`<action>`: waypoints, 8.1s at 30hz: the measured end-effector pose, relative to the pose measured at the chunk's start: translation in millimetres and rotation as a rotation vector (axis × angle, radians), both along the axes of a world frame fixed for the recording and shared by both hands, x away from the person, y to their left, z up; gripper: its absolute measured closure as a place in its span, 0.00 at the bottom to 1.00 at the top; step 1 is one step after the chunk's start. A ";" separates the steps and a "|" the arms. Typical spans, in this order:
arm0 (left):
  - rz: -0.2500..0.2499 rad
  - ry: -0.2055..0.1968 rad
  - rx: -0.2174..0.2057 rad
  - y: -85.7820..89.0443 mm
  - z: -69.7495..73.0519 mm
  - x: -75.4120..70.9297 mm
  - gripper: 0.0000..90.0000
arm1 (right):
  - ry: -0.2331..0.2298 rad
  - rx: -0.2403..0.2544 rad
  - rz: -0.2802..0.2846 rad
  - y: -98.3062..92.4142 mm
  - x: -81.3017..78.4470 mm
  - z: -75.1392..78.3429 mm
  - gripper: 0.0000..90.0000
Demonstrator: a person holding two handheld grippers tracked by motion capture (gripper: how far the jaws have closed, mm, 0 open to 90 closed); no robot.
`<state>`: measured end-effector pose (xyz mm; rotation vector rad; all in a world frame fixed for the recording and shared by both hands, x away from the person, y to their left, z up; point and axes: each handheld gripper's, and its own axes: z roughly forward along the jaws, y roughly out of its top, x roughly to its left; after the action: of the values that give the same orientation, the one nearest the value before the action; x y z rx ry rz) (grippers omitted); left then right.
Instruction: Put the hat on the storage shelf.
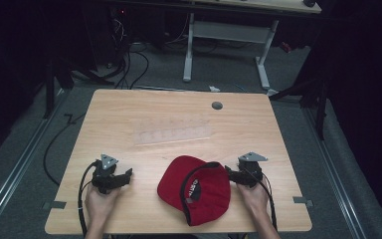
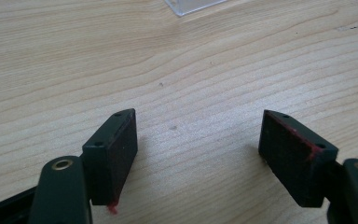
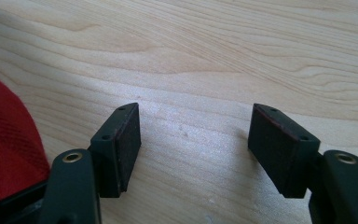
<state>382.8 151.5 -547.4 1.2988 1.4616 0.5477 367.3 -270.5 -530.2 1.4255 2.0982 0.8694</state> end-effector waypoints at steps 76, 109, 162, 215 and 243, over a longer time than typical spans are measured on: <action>-0.013 0.003 0.004 -0.9 -0.2 0.0 0.29 | 0.097 0.206 0.413 56.0 16.4 22.2 0.50; -0.011 0.002 0.003 -1.2 -0.1 0.7 0.30 | 0.094 0.385 0.367 24.4 2.3 44.5 0.92; -0.426 -0.126 0.062 -112.9 34.7 -31.3 0.23 | 0.008 0.455 0.161 5.6 10.1 102.4 0.92; -0.460 -0.297 0.085 -111.2 66.1 -45.2 0.19 | 0.082 0.228 0.202 50.1 7.2 117.1 0.91; -0.587 -0.392 0.065 -132.0 79.9 -64.1 0.60 | 0.252 0.346 0.321 54.0 21.5 107.3 0.91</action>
<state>318.7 19.4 -467.5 1.4893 0.6982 0.4237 388.8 -216.5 -422.9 1.4478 2.5075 1.2881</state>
